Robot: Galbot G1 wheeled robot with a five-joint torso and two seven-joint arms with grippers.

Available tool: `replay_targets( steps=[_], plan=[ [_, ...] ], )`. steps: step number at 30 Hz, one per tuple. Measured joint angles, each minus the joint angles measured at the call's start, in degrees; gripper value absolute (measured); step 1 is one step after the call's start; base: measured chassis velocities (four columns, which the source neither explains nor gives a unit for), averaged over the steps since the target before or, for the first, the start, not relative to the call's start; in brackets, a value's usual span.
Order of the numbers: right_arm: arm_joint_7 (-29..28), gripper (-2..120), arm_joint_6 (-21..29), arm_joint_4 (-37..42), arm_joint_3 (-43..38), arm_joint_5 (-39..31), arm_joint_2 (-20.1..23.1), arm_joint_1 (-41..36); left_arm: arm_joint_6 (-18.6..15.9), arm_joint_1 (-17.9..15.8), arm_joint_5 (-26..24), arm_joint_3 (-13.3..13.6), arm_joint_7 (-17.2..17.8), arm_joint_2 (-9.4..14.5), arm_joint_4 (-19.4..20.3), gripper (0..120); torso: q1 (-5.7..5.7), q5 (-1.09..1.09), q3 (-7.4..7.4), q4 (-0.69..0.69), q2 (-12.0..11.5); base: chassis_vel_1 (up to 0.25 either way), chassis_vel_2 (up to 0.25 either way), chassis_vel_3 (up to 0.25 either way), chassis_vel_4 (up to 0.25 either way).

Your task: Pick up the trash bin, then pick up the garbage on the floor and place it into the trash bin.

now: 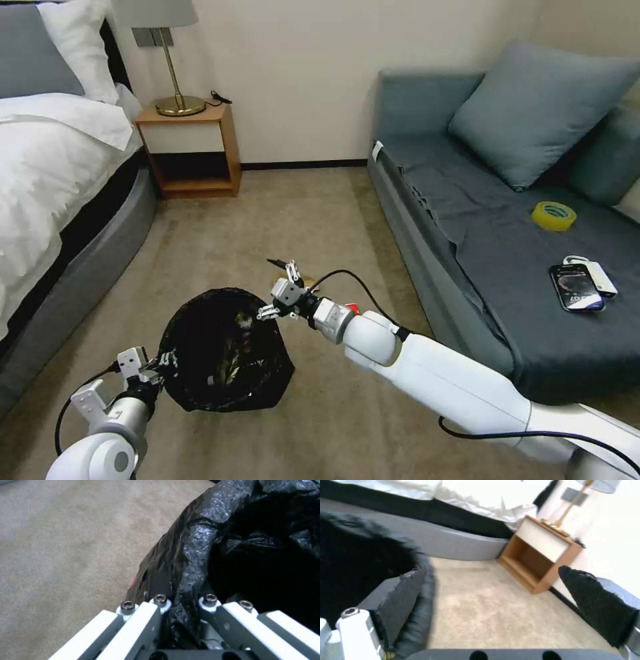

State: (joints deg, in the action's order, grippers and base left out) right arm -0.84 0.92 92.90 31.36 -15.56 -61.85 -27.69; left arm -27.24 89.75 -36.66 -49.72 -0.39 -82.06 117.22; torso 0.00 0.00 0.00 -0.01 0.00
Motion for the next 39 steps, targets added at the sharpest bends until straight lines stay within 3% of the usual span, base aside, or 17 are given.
replay_targets(
  steps=[13,17,20,29,39],
  plan=[
    [-4.2,100,1.7,8.1,-12.6,-1.8,7.2,-7.8,-0.1,0.1,-1.5,-1.6,-0.1,0.8,-0.2,4,0.00,0.01,0.00,0.00,0.0,0.000,0.000,0.000,0.000],
    [-6.0,100,2.3,11.6,-18.8,-0.2,8.4,-15.0,-0.2,0.2,-1.5,-2.0,-0.1,1.0,0.0,4,0.00,0.01,-0.01,0.00,0.0,0.000,0.000,0.000,0.000],
    [-6.8,100,2.4,15.3,-27.4,1.7,9.4,-25.1,-0.3,0.2,-1.5,-2.1,-0.1,0.9,0.4,4,0.00,0.01,0.00,0.02,0.0,0.000,0.000,0.000,0.000],
    [-7.4,100,1.9,22.6,-41.1,6.1,7.8,-41.3,-1.3,0.0,-1.1,-1.6,0.7,0.8,2.2,4,-0.01,-0.01,-0.01,0.01,0.0,0.000,0.000,0.000,0.000],
    [-6.9,100,0.2,26.1,-47.5,9.3,4.3,-51.4,-1.9,-0.1,0.5,-0.7,1.8,0.2,4.4,4,0.00,-0.01,-0.01,0.01,0.0,0.000,0.000,0.000,0.000]
  ],
)
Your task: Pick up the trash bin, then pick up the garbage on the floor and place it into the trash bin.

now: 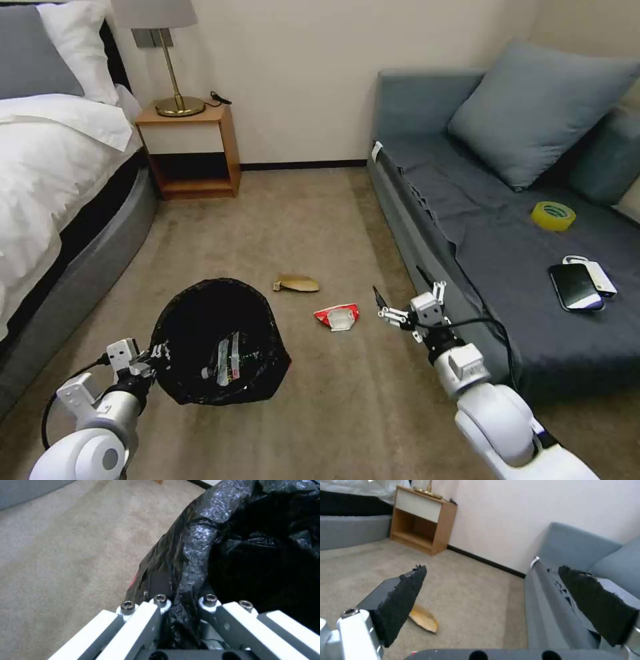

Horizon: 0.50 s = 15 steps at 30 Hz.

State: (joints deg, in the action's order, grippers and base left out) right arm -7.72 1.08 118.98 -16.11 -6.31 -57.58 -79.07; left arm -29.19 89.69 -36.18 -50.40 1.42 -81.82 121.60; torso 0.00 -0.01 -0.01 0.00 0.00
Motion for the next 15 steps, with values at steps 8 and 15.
replay_targets(
  steps=[8,15],
  plan=[
    [1.2,100,-1.6,0.3,-1.0,0.6,-0.3,-1.5,-0.3,-0.2,1.1,0.1,0.5,0.0,0.9,4,0.00,0.01,0.01,0.00,0.0,0.000,0.000,0.000,0.000],
    [2.5,100,-1.6,0.5,-0.9,0.7,-0.8,-1.8,-0.3,-0.1,1.4,-0.3,0.6,0.0,1.3,4,0.00,0.01,0.00,0.00,0.0,0.000,0.000,0.000,0.000]
  ],
)
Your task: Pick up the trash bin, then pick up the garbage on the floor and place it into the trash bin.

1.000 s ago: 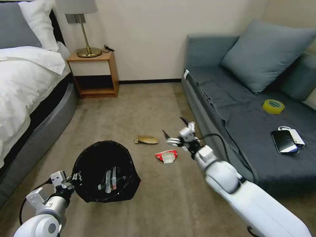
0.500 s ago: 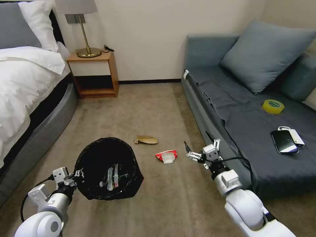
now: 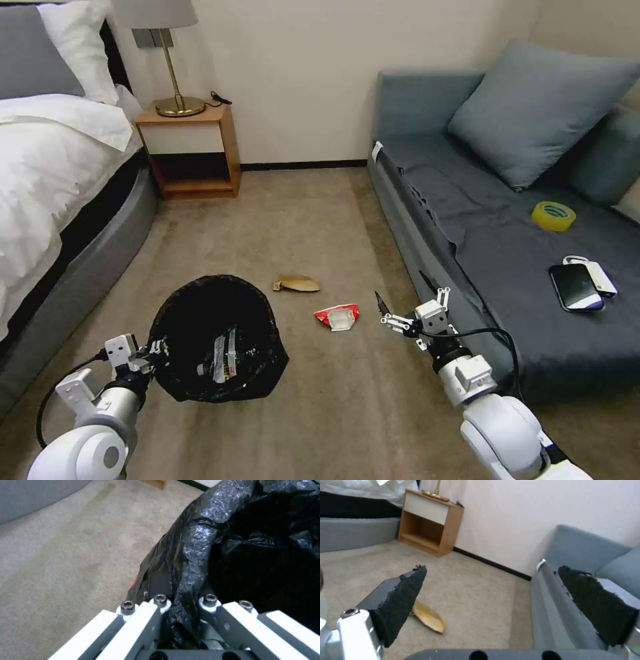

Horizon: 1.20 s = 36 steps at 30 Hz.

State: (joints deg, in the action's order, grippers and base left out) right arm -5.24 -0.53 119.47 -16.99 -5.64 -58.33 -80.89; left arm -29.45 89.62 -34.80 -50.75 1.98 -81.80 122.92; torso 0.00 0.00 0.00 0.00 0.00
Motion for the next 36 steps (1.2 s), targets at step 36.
replay_targets(
  steps=[36],
  plan=[
    [2.1,100,-0.8,0.3,-0.5,0.5,-1.3,-1.8,0.4,0.6,-0.4,-1.5,-0.1,0.4,0.6,4,0.00,0.00,0.00,0.00,0.0,0.000,0.000,0.000,0.000]
  ],
)
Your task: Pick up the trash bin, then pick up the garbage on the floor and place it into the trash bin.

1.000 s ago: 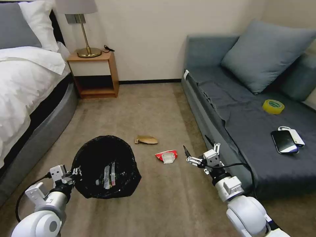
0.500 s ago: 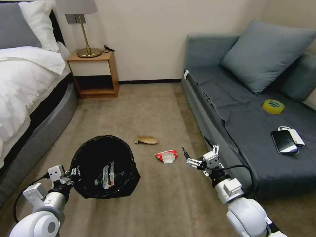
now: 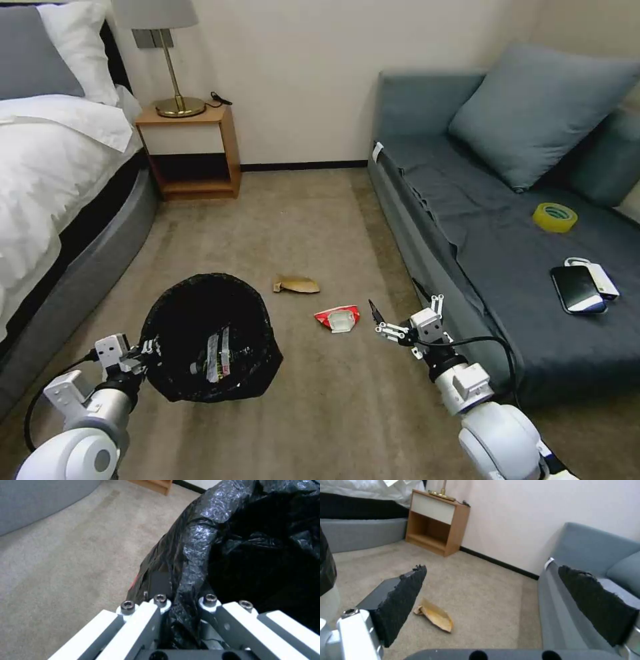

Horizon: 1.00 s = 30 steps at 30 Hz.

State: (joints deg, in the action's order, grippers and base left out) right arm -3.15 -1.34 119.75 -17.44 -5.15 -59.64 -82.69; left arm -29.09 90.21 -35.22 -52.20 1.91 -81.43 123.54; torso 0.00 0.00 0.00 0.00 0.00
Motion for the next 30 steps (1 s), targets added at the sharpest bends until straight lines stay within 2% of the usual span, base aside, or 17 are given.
replay_targets(
  steps=[30],
  plan=[
    [0.7,100,-0.1,-1.2,1.0,0.0,0.4,0.7,0.1,-0.2,-1.2,-2.5,-0.4,0.5,-1.1,4,0.01,0.00,0.01,0.00,0.0,-0.059,0.061,0.064,-0.064]
  ],
)
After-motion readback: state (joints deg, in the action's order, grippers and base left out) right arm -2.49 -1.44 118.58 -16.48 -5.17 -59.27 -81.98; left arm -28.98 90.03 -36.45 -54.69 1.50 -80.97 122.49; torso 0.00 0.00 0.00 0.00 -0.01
